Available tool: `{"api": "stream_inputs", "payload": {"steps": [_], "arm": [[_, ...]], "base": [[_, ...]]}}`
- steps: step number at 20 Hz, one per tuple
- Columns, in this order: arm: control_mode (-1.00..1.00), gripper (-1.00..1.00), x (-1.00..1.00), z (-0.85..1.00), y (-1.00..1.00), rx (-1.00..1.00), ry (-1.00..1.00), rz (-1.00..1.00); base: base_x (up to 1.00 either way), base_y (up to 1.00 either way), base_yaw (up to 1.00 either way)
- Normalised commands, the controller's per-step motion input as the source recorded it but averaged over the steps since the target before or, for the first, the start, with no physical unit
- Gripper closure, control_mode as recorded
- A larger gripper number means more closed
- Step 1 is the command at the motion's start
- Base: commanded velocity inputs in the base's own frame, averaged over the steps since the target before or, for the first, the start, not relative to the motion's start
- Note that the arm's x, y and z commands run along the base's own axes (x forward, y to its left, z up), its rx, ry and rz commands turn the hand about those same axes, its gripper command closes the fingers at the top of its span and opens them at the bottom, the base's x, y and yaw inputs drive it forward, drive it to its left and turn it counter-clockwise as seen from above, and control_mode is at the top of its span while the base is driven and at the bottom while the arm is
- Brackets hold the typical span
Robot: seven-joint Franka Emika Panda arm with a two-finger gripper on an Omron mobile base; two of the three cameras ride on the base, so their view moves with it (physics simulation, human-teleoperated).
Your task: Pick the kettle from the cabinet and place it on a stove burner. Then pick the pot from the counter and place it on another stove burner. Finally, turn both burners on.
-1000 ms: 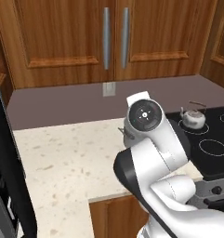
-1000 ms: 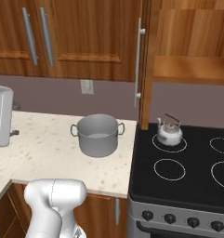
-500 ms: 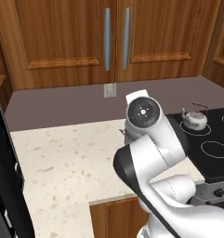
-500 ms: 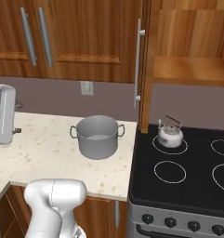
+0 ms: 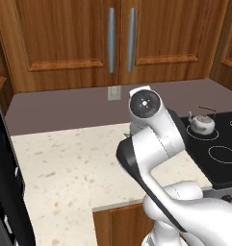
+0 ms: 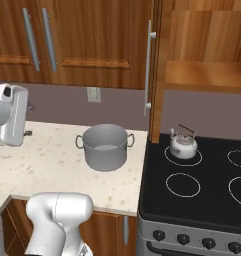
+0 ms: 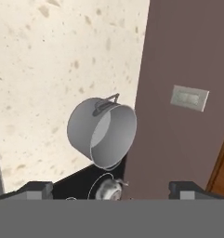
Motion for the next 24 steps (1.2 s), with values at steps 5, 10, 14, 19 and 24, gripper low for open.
{"api": "stream_inputs", "payload": {"steps": [5,10,14,19,24], "arm": [[-1.0,-1.0,0.27,-0.02,-0.12,0.01,0.07,-0.1],[-1.0,-1.0,0.2,-0.07,-0.14,0.0,0.15,-0.13],[-1.0,-1.0,0.06,-0.12,-0.33,0.02,0.15,-0.12],[-1.0,-1.0,0.0,-0.17,-0.36,0.02,0.11,-0.06],[-1.0,-1.0,0.0,-0.23,-0.17,0.0,0.05,0.0]], "base": [[0.0,0.0,0.0],[0.0,0.0,0.0],[0.0,0.0,0.0],[0.0,0.0,0.0],[0.0,0.0,0.0]]}}
